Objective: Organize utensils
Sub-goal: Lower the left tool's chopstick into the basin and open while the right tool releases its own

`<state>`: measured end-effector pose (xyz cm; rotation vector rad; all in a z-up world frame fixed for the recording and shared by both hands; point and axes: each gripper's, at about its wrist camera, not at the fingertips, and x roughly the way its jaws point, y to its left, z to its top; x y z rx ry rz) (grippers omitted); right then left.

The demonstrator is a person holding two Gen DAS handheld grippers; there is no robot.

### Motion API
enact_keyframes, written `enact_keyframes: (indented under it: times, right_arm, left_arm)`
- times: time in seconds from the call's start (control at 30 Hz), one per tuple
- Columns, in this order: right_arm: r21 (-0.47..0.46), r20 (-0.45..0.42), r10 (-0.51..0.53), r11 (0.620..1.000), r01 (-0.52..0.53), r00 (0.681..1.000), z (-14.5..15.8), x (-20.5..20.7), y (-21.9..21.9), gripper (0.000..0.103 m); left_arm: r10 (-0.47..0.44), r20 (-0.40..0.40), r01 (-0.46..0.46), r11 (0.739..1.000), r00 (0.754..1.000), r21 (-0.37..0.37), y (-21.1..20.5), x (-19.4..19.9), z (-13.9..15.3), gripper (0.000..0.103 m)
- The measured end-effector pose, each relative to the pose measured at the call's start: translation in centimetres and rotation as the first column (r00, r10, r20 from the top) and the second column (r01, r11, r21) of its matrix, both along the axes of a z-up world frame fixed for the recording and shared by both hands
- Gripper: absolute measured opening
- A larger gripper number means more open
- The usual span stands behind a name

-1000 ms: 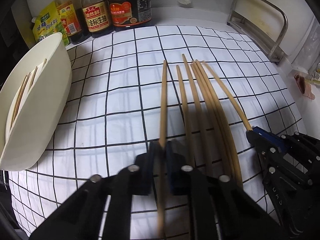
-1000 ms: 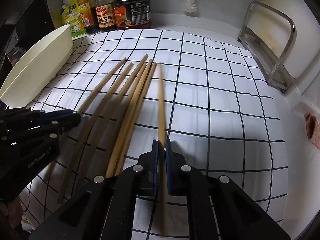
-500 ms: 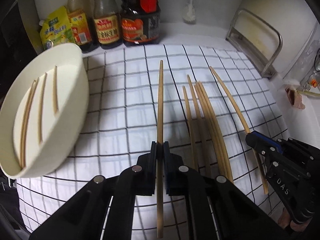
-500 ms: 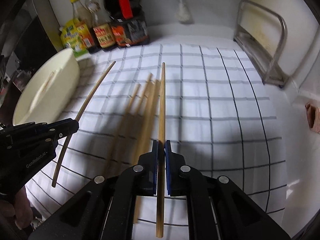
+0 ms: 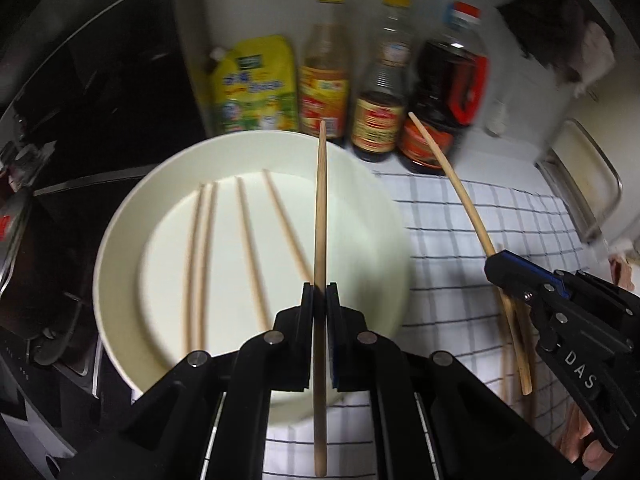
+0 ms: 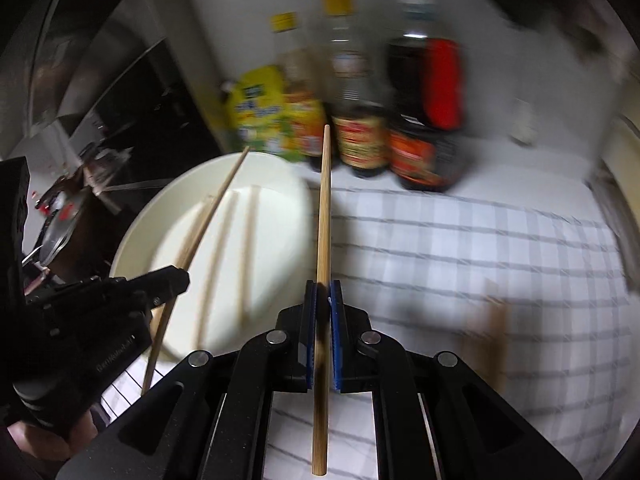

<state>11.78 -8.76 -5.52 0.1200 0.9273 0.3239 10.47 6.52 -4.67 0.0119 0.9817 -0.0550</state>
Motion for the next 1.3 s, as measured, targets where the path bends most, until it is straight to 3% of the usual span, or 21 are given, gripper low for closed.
enact_keyframes:
  times: [0.33,0.47,0.77,0.8,0.87,1.0,1.3]
  right_arm:
    - [0.007,-0.099,0.119,0.993,-0.119,0.988,-3.0,5.5,10.7,0.006]
    - [-0.008,-0.167,0.113,0.993,-0.116,0.979,-4.9,6.6,12.0,0.006]
    - [-0.029,-0.206,0.091,0.995,-0.099,0.974,-5.9,7.4,12.5,0.007]
    - [-0.031,-0.208,0.091,0.995,-0.099,0.974,-5.9,7.3,12.5,0.007]
    - [-0.031,-0.205,0.085,0.995,-0.093,0.975,-5.7,7.4,12.5,0.012]
    - [-0.041,-0.181,0.072,0.996,-0.081,0.981,-5.1,7.2,12.0,0.013]
    - [-0.04,-0.167,0.056,0.997,-0.064,0.984,-4.3,6.0,11.0,0.014]
  left_arm:
    - [0.088,-0.044,-0.087,0.996,0.995,0.016,8.6,3.1,-2.3,0.007]
    - [0.089,-0.076,-0.088,0.996,0.993,0.022,9.9,4.1,-3.5,0.007]
    - [0.086,-0.122,-0.085,0.996,0.989,0.011,11.0,5.4,-5.1,0.008]
    - [0.089,-0.125,-0.088,0.996,0.988,0.013,11.0,5.5,-5.2,0.009]
    - [0.103,-0.129,-0.102,0.995,0.986,0.016,11.2,5.6,-5.2,0.022]
    - [0.127,-0.118,-0.126,0.992,0.985,0.015,11.6,5.5,-4.7,0.046]
    - [0.15,-0.105,-0.15,0.989,0.983,0.006,11.9,4.6,-3.6,0.048]
